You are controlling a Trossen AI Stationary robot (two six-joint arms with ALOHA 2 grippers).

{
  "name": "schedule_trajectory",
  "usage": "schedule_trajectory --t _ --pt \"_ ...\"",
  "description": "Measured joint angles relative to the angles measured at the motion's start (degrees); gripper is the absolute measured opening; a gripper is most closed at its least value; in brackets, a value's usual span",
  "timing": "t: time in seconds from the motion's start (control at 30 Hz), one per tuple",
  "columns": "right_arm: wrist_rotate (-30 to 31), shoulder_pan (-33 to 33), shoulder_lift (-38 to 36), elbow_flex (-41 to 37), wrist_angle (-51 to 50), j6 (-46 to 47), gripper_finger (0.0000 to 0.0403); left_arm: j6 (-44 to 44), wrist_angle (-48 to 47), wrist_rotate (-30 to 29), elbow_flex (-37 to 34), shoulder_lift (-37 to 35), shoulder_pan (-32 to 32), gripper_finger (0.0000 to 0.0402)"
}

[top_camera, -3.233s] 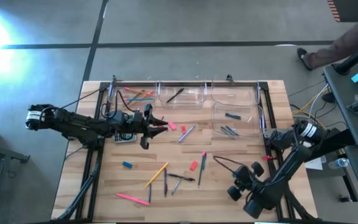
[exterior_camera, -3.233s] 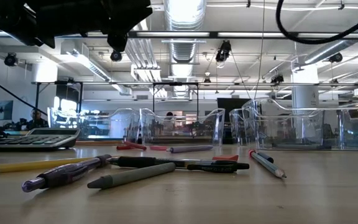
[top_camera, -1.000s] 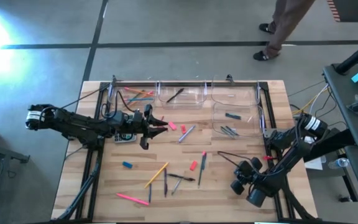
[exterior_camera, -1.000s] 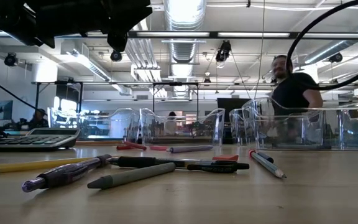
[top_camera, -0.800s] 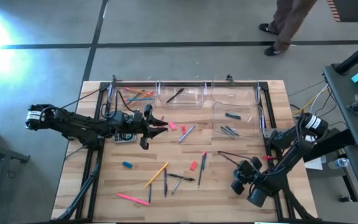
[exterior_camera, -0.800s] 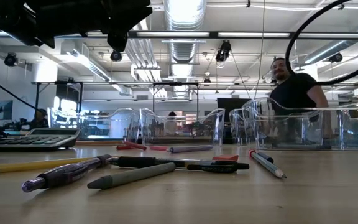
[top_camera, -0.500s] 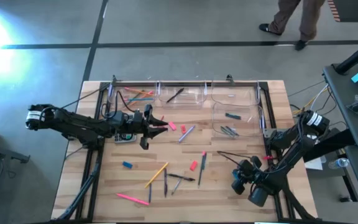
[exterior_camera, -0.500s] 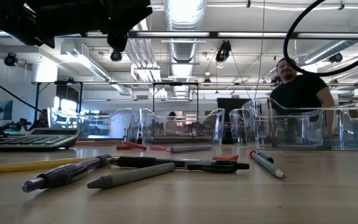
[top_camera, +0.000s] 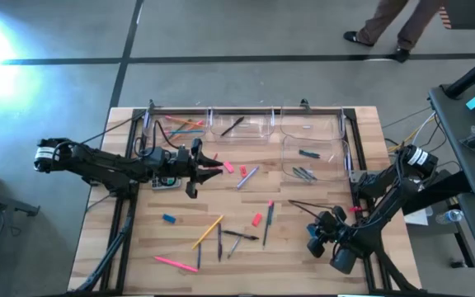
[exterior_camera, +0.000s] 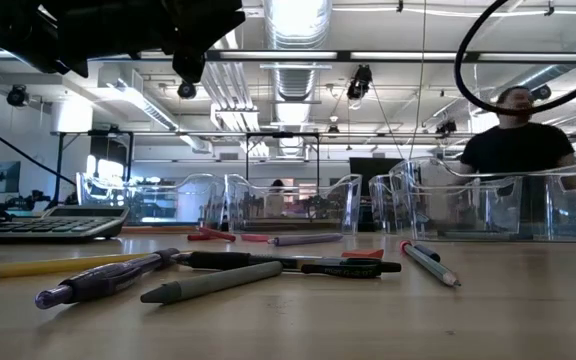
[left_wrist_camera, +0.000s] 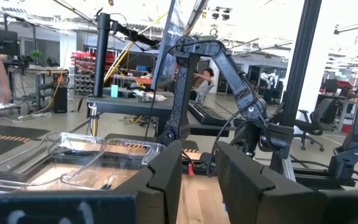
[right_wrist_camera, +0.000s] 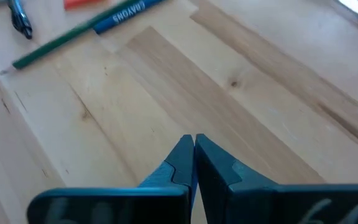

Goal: Sort crayons/erasers/pens/pencils in bins
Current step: Put the blue eraser into the top right transparent bin

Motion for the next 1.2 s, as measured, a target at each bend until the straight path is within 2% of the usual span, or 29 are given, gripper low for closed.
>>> schedule_trajectory --t 0.37,0.83,1.0,1.2 --pt "6.02 0.0 -3.01 1.35 -0.03 -3.14 0.0008 0.01 0.01 0.0 0.0 0.0 0.0 0.0083" --pt "21.82 -0.73 -15.58 1.76 -2.09 -14.49 0.0008 0.04 0.05 0.0 0.0 0.02 0.0 0.0083" --pt "24.13 -3.91 -20.07 1.58 -2.64 -19.8 0.0008 0.04 0.1 0.0 0.0 0.02 0.0 0.0083" --pt "23.92 -9.5 -23.8 1.36 -2.56 -26.74 0.0008 0.04 0.12 0.0 0.0 0.02 0.0 0.0083"
